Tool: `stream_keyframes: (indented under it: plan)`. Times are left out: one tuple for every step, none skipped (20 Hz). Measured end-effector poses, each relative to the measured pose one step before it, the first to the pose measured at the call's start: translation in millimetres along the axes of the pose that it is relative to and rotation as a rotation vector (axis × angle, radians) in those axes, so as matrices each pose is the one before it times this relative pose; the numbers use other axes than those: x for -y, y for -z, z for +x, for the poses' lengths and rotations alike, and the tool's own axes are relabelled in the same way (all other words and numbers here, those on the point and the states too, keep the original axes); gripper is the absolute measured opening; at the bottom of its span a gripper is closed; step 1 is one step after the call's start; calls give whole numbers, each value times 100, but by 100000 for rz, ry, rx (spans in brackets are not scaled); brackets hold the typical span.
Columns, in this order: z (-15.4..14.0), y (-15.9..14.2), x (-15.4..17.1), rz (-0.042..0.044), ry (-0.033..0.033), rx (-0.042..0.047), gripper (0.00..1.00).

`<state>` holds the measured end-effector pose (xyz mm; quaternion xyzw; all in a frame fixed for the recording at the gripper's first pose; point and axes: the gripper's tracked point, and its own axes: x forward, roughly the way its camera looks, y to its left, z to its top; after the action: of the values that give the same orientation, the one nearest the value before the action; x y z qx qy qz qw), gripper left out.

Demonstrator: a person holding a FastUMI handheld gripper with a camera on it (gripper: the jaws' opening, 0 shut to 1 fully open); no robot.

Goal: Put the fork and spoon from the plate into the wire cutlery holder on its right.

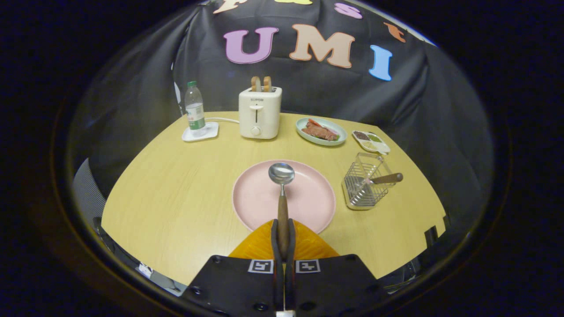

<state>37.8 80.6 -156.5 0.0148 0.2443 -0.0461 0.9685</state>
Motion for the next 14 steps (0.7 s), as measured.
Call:
stream_keyframes:
  plan:
    - [-266,-554,625,1260,1627,-942,4]
    - [-371,-707,518,1423,1476,-998,4]
    - [-242,-677,546,1354,1543,-828,4]
    - [-226,-755,685,1042,1827,-991,4]
    - [-104,-636,750,1007,2051,-1196,4]
    - [-70,-801,757,1035,2100,-968,4]
    - [2,-706,807,1735,2221,-769,4]
    - [-37,-663,643,2726,1903,-944,4]
    - [123,-524,345,3403,909,-1004,4]
    - [57,-530,245,4399,708,-975,4]
    - [121,-472,325,4696,853,-1253,4]
    - [201,-360,371,4370,1009,-1858,4]
    - [307,-149,547,3942,1589,-2389,4]
    - [372,-121,579,3517,2131,-2792,4]
